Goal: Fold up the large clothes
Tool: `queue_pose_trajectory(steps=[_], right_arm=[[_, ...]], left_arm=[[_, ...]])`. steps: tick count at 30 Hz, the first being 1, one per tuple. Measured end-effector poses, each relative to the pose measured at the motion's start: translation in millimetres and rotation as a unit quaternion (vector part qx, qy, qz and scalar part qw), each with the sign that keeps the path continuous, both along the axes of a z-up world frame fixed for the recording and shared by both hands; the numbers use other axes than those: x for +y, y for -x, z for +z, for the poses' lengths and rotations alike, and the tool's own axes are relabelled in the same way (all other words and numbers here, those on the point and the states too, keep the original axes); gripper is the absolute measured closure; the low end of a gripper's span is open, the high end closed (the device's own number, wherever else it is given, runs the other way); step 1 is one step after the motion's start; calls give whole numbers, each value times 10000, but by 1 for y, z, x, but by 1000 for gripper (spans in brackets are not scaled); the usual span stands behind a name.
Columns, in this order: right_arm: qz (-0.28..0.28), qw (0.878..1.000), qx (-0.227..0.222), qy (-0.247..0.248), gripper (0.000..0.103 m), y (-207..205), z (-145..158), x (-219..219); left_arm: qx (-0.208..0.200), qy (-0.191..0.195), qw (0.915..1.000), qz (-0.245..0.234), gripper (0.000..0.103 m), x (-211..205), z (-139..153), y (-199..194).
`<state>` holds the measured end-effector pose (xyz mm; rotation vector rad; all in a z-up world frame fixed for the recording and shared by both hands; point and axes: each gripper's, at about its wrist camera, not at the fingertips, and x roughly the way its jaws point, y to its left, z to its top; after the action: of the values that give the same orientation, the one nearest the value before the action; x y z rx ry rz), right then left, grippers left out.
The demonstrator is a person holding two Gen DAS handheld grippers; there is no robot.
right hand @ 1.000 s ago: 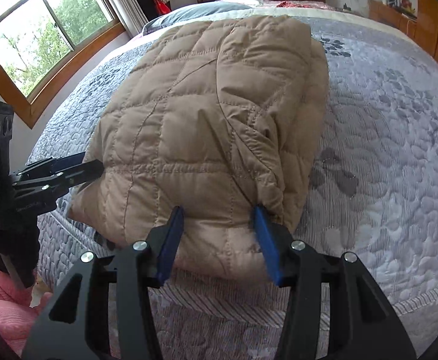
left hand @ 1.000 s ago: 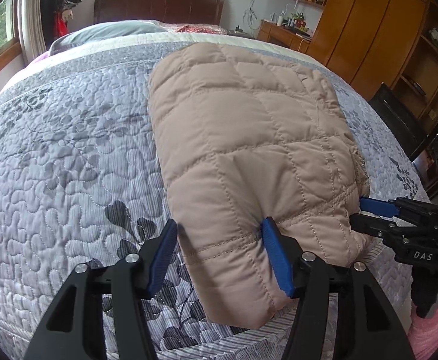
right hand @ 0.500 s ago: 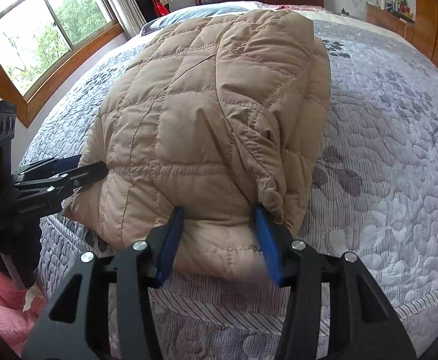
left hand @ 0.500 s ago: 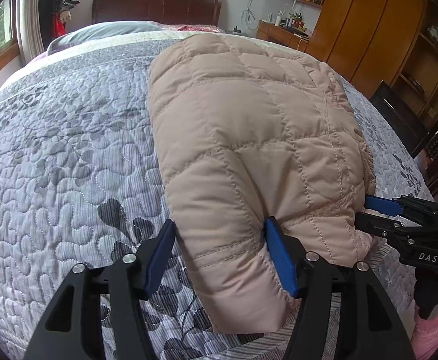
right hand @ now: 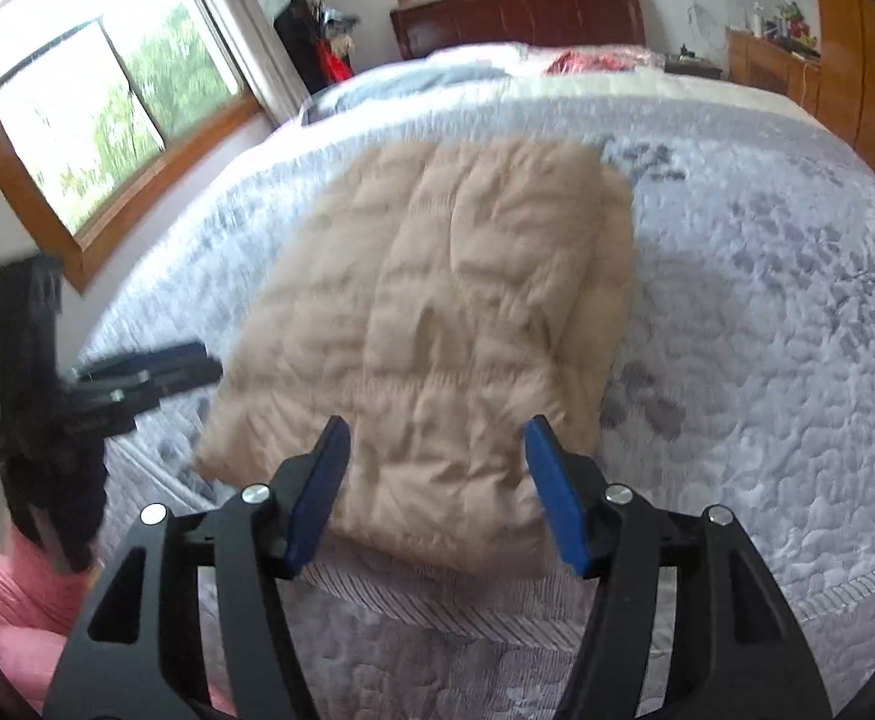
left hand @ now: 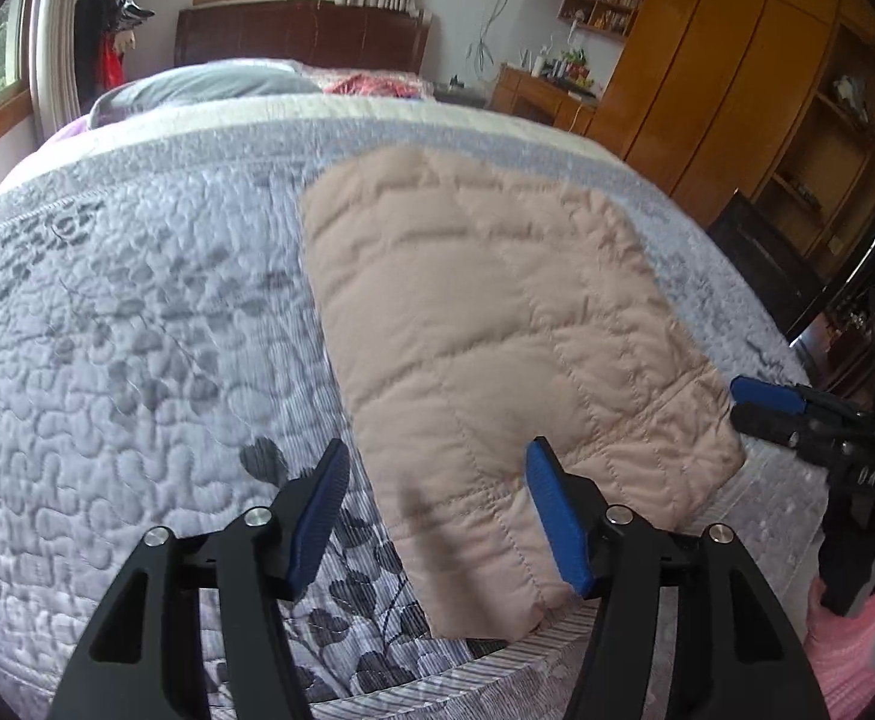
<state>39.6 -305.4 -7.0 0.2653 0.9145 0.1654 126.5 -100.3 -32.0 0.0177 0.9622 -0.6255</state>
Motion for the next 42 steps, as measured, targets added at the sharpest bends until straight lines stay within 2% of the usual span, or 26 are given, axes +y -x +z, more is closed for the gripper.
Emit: queue_pose_trajectory(steps=[2, 6, 10, 12, 15, 21, 26, 29, 30, 33, 37, 42], right_arm=[[-134, 9998, -111, 71, 42, -1, 8, -7], [-222, 9996, -132, 113, 42, -7, 11, -15], [-178, 9998, -6, 120, 42, -13, 2, -13], [-154, 9998, 27, 106, 42, -14, -2, -14], [-125, 9999, 40, 78, 42, -13, -4, -12], [-99, 9998, 130, 60, 42, -15, -12, -14], [-89, 9998, 188, 19, 42, -18, -18, -16], [-143, 9997, 211, 34, 42, -20, -18, -19], [-159, 9997, 202, 23, 38, -22, -17, -21], [-265, 9993, 261, 19, 25, -31, -19, -31], [-241, 9985, 449, -219, 15, -46, -27, -41], [-66, 9960, 702, -550, 13, -62, -42, -49]], left_arm=[[-69, 47, 10000, 31, 44, 1, 6, -2], [-56, 234, 9997, -82, 59, -11, 14, -3], [-136, 327, 9977, -583, 59, -39, 19, 4], [-101, 217, 9972, -707, 59, -51, 13, 3], [17, -197, 9968, -773, 62, -68, -9, -5], [-127, -780, 9932, -850, 62, -82, -30, -2], [-173, -790, 9934, -813, 63, -85, -37, 0], [-221, -662, 9950, -713, 65, -77, -26, 4], [-272, -660, 9951, -680, 65, -74, -21, 5], [-489, -616, 9954, -541, 57, -65, -4, 7], [-553, -464, 9968, -350, 49, -47, 8, -4], [-334, -380, 9982, -317, 38, -31, 3, -23]])
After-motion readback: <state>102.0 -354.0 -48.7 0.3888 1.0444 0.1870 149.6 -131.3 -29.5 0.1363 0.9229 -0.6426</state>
